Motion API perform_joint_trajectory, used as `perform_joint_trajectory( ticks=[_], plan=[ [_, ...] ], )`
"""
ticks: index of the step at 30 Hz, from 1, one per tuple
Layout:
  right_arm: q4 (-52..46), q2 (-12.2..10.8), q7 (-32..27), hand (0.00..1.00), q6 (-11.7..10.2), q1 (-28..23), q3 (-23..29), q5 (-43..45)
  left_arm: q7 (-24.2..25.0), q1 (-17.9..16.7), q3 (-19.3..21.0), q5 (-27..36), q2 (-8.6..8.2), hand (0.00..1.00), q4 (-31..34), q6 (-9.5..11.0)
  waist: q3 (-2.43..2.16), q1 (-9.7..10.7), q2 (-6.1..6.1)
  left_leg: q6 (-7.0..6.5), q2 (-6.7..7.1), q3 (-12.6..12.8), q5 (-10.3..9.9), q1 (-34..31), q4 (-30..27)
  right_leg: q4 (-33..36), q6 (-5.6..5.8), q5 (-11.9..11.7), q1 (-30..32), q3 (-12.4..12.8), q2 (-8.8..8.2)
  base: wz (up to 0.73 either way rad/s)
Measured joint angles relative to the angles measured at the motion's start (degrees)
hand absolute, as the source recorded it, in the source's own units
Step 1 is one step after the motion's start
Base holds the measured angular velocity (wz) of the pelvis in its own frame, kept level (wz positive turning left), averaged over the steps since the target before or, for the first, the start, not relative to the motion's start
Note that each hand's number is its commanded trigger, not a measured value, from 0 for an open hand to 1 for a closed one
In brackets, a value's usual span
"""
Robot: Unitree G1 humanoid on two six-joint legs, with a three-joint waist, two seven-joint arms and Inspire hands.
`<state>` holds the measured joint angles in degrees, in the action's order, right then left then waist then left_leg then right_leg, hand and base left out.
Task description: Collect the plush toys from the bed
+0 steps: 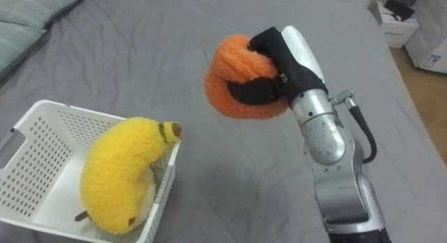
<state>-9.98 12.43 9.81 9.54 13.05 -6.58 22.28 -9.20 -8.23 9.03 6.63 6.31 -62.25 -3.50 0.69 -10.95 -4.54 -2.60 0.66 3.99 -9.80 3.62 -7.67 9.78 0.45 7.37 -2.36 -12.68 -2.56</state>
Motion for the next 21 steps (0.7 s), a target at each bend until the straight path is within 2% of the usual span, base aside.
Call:
perform_joint_trajectory(
  ticks=[6,11,18,21],
  plan=[
    [0.0,-1.61,1.65,1.0,0.69,0.56,-1.9,-0.38,1.34,0.3,-0.26,0.03,-0.01,0.0,-1.07,-0.41,-0.05,-2.12,-0.09,-0.01,0.03,-0.52,0.01,-0.14,-0.09,-0.04,0.01,0.0,0.02,-0.14,-0.04,0.04],
    [-0.11,-1.57,1.62,1.0,0.68,2.13,-3.85,-0.31,1.34,0.26,-0.23,0.02,0.12,0.0,-1.63,-0.41,-0.07,-2.57,-0.11,-0.02,0.04,-1.26,0.02,-0.52,-0.12,-0.08,0.01,0.01,0.02,-0.77,-0.09,0.08],
    [-0.04,-1.42,1.64,1.0,1.63,4.07,-8.32,-0.65,0.91,0.62,-0.44,0.09,0.89,0.0,-2.09,-0.42,-0.1,-3.83,-0.41,-0.01,0.14,-3.55,0.03,-1.15,-0.16,-0.15,0.16,0.1,-0.6,-3.41,-0.38,0.18],
    [0.0,-1.44,1.33,1.0,2.26,5.97,-10.4,-0.56,0.71,0.82,-0.26,0.47,1.42,0.0,-1.98,-1.3,-0.23,-4.39,-0.81,0.01,0.28,-4.77,0.02,-1.96,-0.72,-0.19,0.18,0.11,-0.61,-5.27,-0.62,0.22]
  ],
)
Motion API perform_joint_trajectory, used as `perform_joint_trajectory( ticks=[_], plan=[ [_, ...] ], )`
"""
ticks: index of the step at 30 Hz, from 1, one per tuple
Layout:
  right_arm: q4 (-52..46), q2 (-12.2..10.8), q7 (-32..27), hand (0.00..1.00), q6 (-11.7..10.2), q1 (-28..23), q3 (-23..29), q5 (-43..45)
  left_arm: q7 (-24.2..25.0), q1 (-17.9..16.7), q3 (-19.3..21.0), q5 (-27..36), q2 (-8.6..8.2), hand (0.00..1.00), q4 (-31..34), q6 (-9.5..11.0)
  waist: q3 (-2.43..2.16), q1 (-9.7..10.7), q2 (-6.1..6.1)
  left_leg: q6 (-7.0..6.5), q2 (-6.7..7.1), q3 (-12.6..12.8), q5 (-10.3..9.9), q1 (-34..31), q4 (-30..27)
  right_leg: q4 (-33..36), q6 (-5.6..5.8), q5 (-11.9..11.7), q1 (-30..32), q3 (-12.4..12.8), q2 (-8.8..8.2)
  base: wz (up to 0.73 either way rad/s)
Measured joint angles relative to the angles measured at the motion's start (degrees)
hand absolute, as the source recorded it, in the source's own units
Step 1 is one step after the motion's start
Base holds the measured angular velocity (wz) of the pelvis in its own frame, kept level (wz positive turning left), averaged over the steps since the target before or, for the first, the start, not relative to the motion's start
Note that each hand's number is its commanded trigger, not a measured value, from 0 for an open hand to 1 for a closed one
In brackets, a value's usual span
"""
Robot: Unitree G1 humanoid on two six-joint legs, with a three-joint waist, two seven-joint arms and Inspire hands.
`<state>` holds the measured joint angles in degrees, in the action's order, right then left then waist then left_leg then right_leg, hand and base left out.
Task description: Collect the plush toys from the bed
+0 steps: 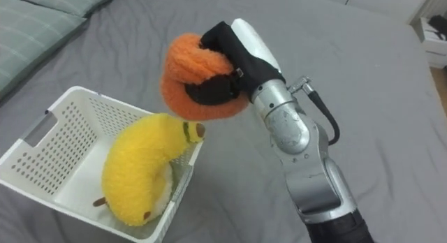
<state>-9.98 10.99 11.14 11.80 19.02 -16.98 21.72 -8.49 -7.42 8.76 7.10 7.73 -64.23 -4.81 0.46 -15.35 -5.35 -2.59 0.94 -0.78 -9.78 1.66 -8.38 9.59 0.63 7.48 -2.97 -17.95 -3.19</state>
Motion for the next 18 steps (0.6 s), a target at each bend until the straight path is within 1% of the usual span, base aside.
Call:
perform_joint_trajectory(
  ticks=[1,2,4,5,7,8,9,10,11,12,13,14,15,16,18],
  plan=[
    [0.0,-0.2,-0.22,1.0,0.19,0.1,-0.02,0.1,0.02,0.26,0.04,-0.26,-0.03,0.0,0.21,-0.19,0.01,-0.62,-0.18,-0.01,0.18,-0.83,0.01,-0.48,-0.28,-0.06,0.02,0.01,-0.02,-1.15,-0.05,0.28],
    [0.01,-0.22,-0.35,1.0,0.56,0.11,-0.08,0.11,0.06,0.53,0.03,-0.36,-0.08,0.0,0.39,-0.27,0.0,-1.08,-0.29,-0.04,0.28,-1.17,0.04,-0.67,-0.39,-0.06,0.05,0.03,-0.02,-1.61,-0.2,0.31],
    [0.01,-0.26,-0.36,1.0,1.56,0.12,-0.61,0.46,0.19,1.12,0.04,-0.38,-0.3,0.0,1.65,-0.66,-0.08,-2.43,-0.67,-0.16,0.83,-2.7,0.12,-1.59,-1.03,-0.1,0.37,0.23,-0.01,-3.47,-0.81,0.32],
    [0.01,-0.29,-0.37,1.0,1.73,0.12,-0.78,0.63,0.19,1.3,0.08,-0.38,-0.31,0.0,1.67,-0.72,-0.08,-2.68,-0.71,-0.22,0.96,-3.11,0.16,-1.87,-1.19,-0.09,0.43,0.27,-0.02,-3.97,-0.79,0.37],
    [0.02,-0.6,-0.37,0.97,2.17,0.15,-1.46,0.95,0.19,1.63,0.65,-0.41,-0.2,0.0,1.64,-1.14,0.03,-3.96,-1.03,-0.32,1.49,-4.59,0.46,-2.53,-1.36,-0.09,0.59,0.37,-0.02,-5.38,-1.12,0.32],
    [0.02,-0.71,-0.37,0.93,2.17,0.15,-1.67,0.95,0.19,1.68,0.74,-0.41,-0.2,0.0,1.64,-1.14,0.01,-4.15,-1.1,-0.35,1.67,-4.93,0.55,-2.66,-1.38,-0.09,0.68,0.43,-0.04,-5.76,-1.27,0.29],
    [0.08,-1.17,-0.37,0.94,2.17,0.15,-1.89,0.99,0.18,1.74,1.08,-0.39,-0.29,0.0,1.62,-1.18,0.03,-4.42,-1.11,-0.46,1.95,-5.62,0.81,-2.89,-1.39,-0.08,0.72,0.45,-0.11,-6.09,-1.53,0.28],
    [0.58,-1.74,-0.51,0.95,2.16,0.34,-1.98,0.97,0.15,1.71,1.47,-0.41,-0.31,0.0,1.63,-1.34,0.18,-5.18,-1.15,-0.54,2.14,-5.98,1.02,-3.06,-1.39,-0.08,0.74,0.46,-0.11,-6.35,-1.69,0.23],
    [1.1,-1.86,-0.51,0.98,2.17,0.59,-2.13,0.96,0.15,1.7,1.85,-0.41,-0.36,0.0,1.63,-1.39,0.24,-5.53,-1.18,-0.56,2.23,-6.13,1.08,-3.1,-1.41,-0.07,0.75,0.47,-0.14,-6.42,-1.73,0.26],
    [2.63,-2.1,-0.51,0.99,2.2,1.5,-2.56,0.89,0.09,1.67,2.39,-0.42,-0.32,0.0,1.64,-1.58,0.5,-5.63,-1.18,-0.58,2.59,-7.09,1.26,-3.3,-1.45,-0.08,0.91,0.57,-0.34,-7.02,-1.96,0.35],
    [3.83,-2.31,-0.51,1.0,2.69,2.34,-2.92,0.9,0.06,1.73,2.4,-0.42,-0.23,0.0,1.82,-1.75,0.7,-5.65,-1.3,-0.6,2.87,-7.94,1.47,-3.69,-1.55,-0.08,0.96,0.6,-0.37,-7.71,-2.17,0.4],
    [4.43,-2.39,-0.5,0.99,2.83,2.72,-3.13,0.89,0.06,1.73,2.4,-0.42,-0.21,0.0,1.96,-1.85,0.73,-5.66,-1.32,-0.6,2.99,-8.3,1.52,-4.06,-1.74,-0.09,0.98,0.62,-0.28,-7.85,-2.25,0.41],
    [5.28,-2.46,-0.47,0.98,3.19,3.28,-3.63,0.93,0.05,1.69,2.4,-0.42,-0.22,0.0,2.4,-2.11,0.78,-5.73,-1.43,-0.59,3.3,-9.21,1.56,-4.65,-2.25,-0.07,1.08,0.68,-0.26,-8.15,-2.38,0.4],
    [5.65,-2.5,-0.4,0.92,3.27,3.39,-3.94,0.89,0.05,1.73,2.39,-0.42,-0.24,0.0,2.61,-2.19,0.79,-5.94,-1.44,-0.62,3.68,-10.1,1.69,-5.15,-2.6,-0.06,1.28,0.83,-0.25,-8.9,-2.62,0.4],
    [6.0,-2.69,-0.4,0.49,3.27,3.46,-4.3,0.89,0.05,1.79,2.38,-0.43,-0.18,0.0,2.88,-2.19,0.74,-6.71,-1.51,-0.65,4.04,-11.05,2.07,-5.52,-2.61,0.01,1.29,0.84,-0.27,-9.4,-2.76,0.33]
  ],
)
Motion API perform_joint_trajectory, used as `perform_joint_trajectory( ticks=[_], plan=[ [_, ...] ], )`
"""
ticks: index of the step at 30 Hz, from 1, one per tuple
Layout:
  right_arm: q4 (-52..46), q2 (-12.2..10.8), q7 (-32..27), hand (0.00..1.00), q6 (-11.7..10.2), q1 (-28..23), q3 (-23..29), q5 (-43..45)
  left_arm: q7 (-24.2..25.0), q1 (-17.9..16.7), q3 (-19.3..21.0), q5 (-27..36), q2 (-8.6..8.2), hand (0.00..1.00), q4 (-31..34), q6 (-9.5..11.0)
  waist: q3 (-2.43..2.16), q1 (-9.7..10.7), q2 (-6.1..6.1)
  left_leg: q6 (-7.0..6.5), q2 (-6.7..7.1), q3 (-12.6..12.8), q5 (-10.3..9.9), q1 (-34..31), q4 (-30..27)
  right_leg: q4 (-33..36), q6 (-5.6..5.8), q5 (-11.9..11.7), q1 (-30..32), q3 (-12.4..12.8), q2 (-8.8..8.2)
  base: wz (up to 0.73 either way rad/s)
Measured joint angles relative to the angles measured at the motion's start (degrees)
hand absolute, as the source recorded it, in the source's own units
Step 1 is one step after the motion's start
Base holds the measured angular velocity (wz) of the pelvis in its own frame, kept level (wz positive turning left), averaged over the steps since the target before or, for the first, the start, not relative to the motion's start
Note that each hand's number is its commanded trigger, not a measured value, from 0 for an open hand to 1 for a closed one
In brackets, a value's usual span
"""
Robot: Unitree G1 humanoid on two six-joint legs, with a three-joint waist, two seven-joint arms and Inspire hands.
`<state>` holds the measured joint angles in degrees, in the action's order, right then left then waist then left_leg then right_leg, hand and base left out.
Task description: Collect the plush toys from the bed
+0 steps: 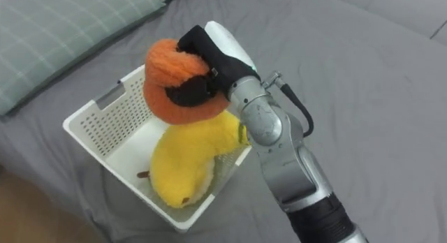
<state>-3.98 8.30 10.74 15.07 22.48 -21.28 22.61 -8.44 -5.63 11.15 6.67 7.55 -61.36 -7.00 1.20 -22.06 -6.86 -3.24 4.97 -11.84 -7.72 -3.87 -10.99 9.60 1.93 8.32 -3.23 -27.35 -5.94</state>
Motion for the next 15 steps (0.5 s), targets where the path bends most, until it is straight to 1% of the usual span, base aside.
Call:
perform_joint_trajectory(
  ticks=[1,2,4,5,6,7,8,9,10,12,15],
  plan=[
    [0.43,-0.27,-0.02,0.25,0.0,0.02,-0.03,-0.14,0.0,0.2,0.01,0.01,0.16,0.0,0.01,0.0,-0.06,-0.45,-0.09,0.01,0.21,-0.74,0.2,-0.27,-0.09,0.01,0.0,0.0,-0.05,-0.46,-0.08,0.33],
    [0.71,-0.38,-0.03,0.01,-0.01,0.05,-0.04,-0.24,-0.01,0.36,0.01,0.04,0.21,0.0,0.03,0.0,0.01,-0.54,0.01,0.03,0.35,-1.28,0.29,-0.47,-0.25,-0.01,0.02,0.01,-0.15,-0.81,-0.14,0.36],
    [2.29,-1.03,-0.23,0.0,-0.01,0.15,-0.03,-0.59,-0.01,0.85,-0.03,0.23,0.18,0.0,0.31,-0.06,0.14,-1.75,0.21,0.09,0.85,-2.7,0.55,-0.75,-0.63,0.0,0.32,0.22,-0.58,-1.9,-0.43,0.35],
    [2.93,-1.29,-0.36,0.0,-0.06,0.26,-0.04,-0.64,0.0,0.8,-0.07,0.44,0.17,0.0,0.74,-0.11,0.16,-2.02,0.23,0.1,0.98,-3.0,0.59,-0.86,-0.76,0.01,0.38,0.3,-0.66,-2.26,-0.54,0.32],
    [4.97,-1.62,-1.02,0.0,-0.05,1.3,-0.86,-0.43,0.0,0.83,-0.13,0.53,0.19,0.0,1.18,-0.11,0.15,-2.24,0.22,0.17,1.23,-3.75,0.85,-1.11,-0.81,0.07,0.35,0.4,-0.67,-2.99,-1.0,0.37],
    [6.86,-1.67,-1.43,0.0,0.04,2.58,-2.08,0.0,-0.01,1.08,-0.18,0.48,0.15,0.0,1.37,-0.16,0.14,-2.24,0.2,0.05,1.57,-4.69,1.03,-1.49,-0.84,0.07,0.35,0.51,-0.65,-3.94,-1.12,0.39],
    [7.76,-1.67,-1.44,0.0,0.04,3.15,-2.54,0.2,-0.01,1.16,-0.18,0.39,0.1,0.0,1.42,-0.19,0.14,-2.26,0.19,0.11,1.76,-5.1,1.08,-1.59,-0.85,0.08,0.34,0.57,-0.66,-4.36,-1.16,0.37],
    [8.94,-1.95,-1.61,0.0,0.05,3.67,-2.99,0.2,-0.01,1.34,-0.16,0.21,0.07,0.0,1.48,-0.34,0.12,-2.86,0.12,0.54,1.96,-5.58,1.52,-1.69,-0.78,0.13,0.35,0.62,-0.63,-4.6,-1.09,0.21],
    [9.9,-2.22,-2.2,0.0,0.05,3.67,-3.53,0.3,-0.12,1.4,-0.14,0.06,0.13,0.0,1.47,-0.58,0.12,-3.9,0.09,0.53,2.04,-5.62,1.56,-1.85,-0.79,0.12,0.33,0.75,-0.65,-4.43,-1.07,0.14],
    [11.29,-2.33,-2.69,0.0,0.02,3.67,-4.51,0.31,-0.34,1.37,-0.15,0.11,0.09,0.0,1.42,-1.17,0.1,-5.01,0.05,0.5,2.3,-6.03,1.69,-1.93,-0.87,0.12,0.45,0.94,-0.75,-4.58,-1.15,0.14],
    [12.61,-2.7,-3.87,0.0,0.01,3.68,-4.51,0.31,-0.99,1.04,-0.17,0.1,-0.09,0.0,1.4,-1.77,0.08,-5.35,-0.07,0.24,2.87,-7.45,2.36,-2.54,-0.93,0.09,0.69,1.13,-0.59,-5.79,-1.67,0.25]
  ],
)
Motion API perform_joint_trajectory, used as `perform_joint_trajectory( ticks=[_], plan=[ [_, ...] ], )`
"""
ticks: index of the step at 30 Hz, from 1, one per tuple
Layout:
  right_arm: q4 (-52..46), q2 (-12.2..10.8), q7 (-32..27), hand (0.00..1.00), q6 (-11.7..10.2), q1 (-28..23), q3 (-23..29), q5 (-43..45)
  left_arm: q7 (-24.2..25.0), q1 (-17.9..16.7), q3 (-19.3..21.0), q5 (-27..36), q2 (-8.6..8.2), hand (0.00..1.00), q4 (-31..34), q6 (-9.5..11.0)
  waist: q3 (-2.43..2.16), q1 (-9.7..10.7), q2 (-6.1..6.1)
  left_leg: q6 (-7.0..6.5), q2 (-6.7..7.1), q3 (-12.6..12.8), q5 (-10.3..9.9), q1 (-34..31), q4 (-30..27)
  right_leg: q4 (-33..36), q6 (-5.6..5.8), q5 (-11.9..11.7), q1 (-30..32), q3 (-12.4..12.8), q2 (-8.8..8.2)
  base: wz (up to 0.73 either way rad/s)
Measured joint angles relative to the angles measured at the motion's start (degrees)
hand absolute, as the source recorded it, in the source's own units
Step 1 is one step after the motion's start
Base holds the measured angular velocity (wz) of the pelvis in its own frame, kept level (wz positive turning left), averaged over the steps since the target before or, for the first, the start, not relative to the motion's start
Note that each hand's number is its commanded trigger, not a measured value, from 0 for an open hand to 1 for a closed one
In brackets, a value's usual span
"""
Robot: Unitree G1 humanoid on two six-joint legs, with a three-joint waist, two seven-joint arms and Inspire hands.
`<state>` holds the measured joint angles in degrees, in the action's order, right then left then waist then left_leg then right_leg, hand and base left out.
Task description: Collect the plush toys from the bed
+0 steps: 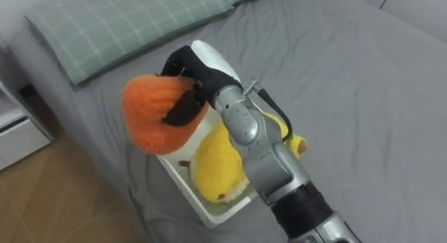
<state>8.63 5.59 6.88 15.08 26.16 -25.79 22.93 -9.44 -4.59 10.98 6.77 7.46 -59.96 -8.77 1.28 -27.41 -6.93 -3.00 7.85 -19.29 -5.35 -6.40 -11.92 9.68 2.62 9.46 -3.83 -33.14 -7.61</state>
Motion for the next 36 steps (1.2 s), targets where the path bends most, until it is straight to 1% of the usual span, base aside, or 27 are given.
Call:
perform_joint_trajectory(
  ticks=[5,9,12,14,19,21,26,28,31,36],
  plan=[
    [1.97,0.21,-2.0,0.0,-0.03,0.01,0.0,-0.01,-0.53,-0.7,-0.02,-0.03,0.13,0.0,-0.27,-0.44,0.03,-0.58,-0.26,-0.08,0.35,-0.68,0.28,0.0,0.1,-0.09,0.17,0.07,-0.13,-0.58,-0.04,0.09],
    [4.4,0.77,-3.3,0.0,-0.05,0.0,0.0,-0.01,-1.17,-0.79,-0.48,0.02,0.15,0.0,-0.26,-0.47,0.02,-0.24,-0.27,-0.11,0.6,-1.3,0.48,0.03,0.1,-0.05,0.26,0.02,-0.43,-1.37,-0.07,0.08],
    [6.0,0.83,-3.31,0.0,-0.05,0.0,0.01,0.05,-1.18,-1.28,-0.48,0.01,0.14,0.0,-0.17,-0.48,0.02,0.28,-0.28,-0.1,0.6,-1.3,0.5,0.02,0.08,-0.01,0.26,0.01,-0.43,-1.36,-0.08,0.0],
    [6.42,1.33,-3.31,0.0,-0.05,-0.13,0.05,0.29,-1.14,-1.34,-0.44,-0.04,0.13,0.0,-0.12,-0.48,0.02,0.44,-0.28,-0.1,0.6,-1.32,0.5,-0.01,0.07,-0.01,0.26,0.02,-0.38,-1.36,-0.09,0.0],
    [6.43,3.14,-3.34,0.0,-0.62,-0.21,0.21,0.29,-1.15,-0.93,0.16,-0.12,0.05,0.0,0.89,-0.37,0.14,0.43,-0.07,-0.11,0.54,-1.13,0.5,0.01,0.11,-0.02,0.25,-0.02,-0.23,-0.93,-0.03,-0.01],
    [6.43,3.38,-3.35,0.0,-0.76,-0.22,0.21,0.29,-1.15,-0.58,0.17,-0.12,0.05,0.0,0.9,-0.23,0.15,0.42,-0.04,-0.11,0.48,-0.99,0.49,0.06,0.2,0.0,0.23,-0.04,-0.14,-0.67,-0.01,-0.04],
    [6.43,3.42,-3.34,0.0,-0.89,-0.23,0.21,0.29,-1.12,-0.09,0.17,-0.14,-0.01,0.0,0.9,-0.01,0.17,0.38,0.11,-0.14,0.39,-0.75,0.46,0.12,0.27,0.03,0.19,-0.11,-0.04,-0.09,0.06,-0.01],
    [6.43,3.51,-3.34,0.0,-1.38,-0.24,0.21,0.29,-1.11,-0.12,0.16,-0.14,-0.24,0.0,0.88,-0.01,0.18,0.37,0.47,-0.16,0.39,-0.69,0.45,0.17,0.27,0.04,0.19,-0.19,-0.04,0.01,0.05,0.0],
    [6.43,3.52,-3.34,0.0,-1.4,-0.25,0.21,0.27,-1.09,-0.13,0.16,-0.12,-0.32,0.0,0.81,-0.01,0.16,0.36,0.78,-0.16,0.37,-0.62,0.45,0.2,0.27,0.06,0.18,-0.21,-0.04,0.05,0.04,0.0],
    [6.42,3.82,-3.34,0.0,-1.81,-0.27,0.24,0.28,-0.95,-0.19,0.14,-0.22,-0.41,0.0,0.55,-0.01,0.12,0.52,0.87,-0.19,0.16,0.11,0.44,0.63,0.62,0.1,0.15,-0.23,0.0,0.71,0.03,-0.07]
  ],
)
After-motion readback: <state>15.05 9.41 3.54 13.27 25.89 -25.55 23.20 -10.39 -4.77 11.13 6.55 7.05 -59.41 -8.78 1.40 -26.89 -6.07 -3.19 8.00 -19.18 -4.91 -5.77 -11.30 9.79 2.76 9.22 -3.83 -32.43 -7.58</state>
